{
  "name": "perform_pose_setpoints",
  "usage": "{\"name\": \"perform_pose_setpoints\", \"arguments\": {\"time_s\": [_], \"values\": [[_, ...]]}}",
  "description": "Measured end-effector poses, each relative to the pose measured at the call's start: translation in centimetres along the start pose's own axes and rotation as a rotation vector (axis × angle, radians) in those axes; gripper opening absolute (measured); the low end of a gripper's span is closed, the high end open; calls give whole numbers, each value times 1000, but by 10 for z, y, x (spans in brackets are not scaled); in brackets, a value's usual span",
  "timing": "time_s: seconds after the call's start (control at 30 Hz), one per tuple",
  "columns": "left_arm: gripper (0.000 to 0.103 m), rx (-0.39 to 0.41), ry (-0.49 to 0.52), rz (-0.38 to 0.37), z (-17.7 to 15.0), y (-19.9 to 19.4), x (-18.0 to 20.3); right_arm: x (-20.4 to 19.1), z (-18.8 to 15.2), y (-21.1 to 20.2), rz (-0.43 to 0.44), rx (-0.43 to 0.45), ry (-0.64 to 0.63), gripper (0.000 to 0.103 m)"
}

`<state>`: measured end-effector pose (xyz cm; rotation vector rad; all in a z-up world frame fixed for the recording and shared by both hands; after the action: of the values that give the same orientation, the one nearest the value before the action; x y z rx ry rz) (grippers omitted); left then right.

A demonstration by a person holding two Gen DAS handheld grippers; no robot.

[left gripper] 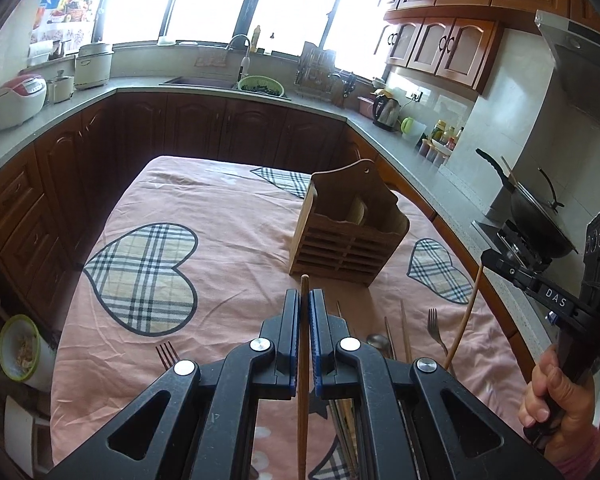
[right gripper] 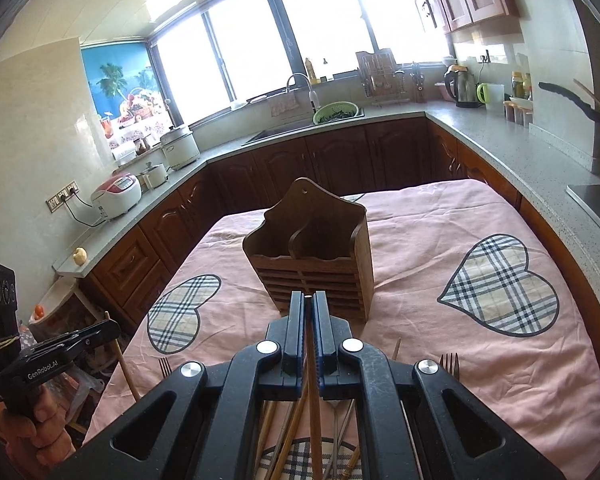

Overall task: Organize utensils
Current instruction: 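Close the left gripper on one wooden chopstick and lift it, then carry the chopstick over the wooden holder and lower it into a slot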

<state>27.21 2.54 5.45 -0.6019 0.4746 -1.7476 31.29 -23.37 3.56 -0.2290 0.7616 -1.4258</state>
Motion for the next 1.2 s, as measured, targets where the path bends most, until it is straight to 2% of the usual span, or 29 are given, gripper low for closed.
{"name": "perform_pose_setpoints", "arguments": {"time_s": [0.33, 0.7, 1.03, 1.2], "values": [[4, 79, -8, -3, 7, -29, -1, -13, 17, -32, 40, 81, -10, 4], [4, 149, -3, -4, 29, -32, -3, -21, 40, -33, 50, 143, -22, 3], [4, 230, -19, 3, 64, -13, -10, -20, 79, -33, 45, 223, -21, 3], [4, 252, -34, -5, 83, 10, -15, -19, 106, -30, 49, 269, -9, 3]]}}
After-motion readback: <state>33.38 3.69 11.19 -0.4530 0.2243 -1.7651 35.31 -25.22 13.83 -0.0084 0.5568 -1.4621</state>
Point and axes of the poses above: each gripper's, at about its wrist camera, not at the fingertips, and y roughly the way its jaws point, x to its right, z to its top, the point moved 4 cm from there along y, roughly the way its jaws point, and after that the axes turned 10 degrees about y, right-handed, at the moved point
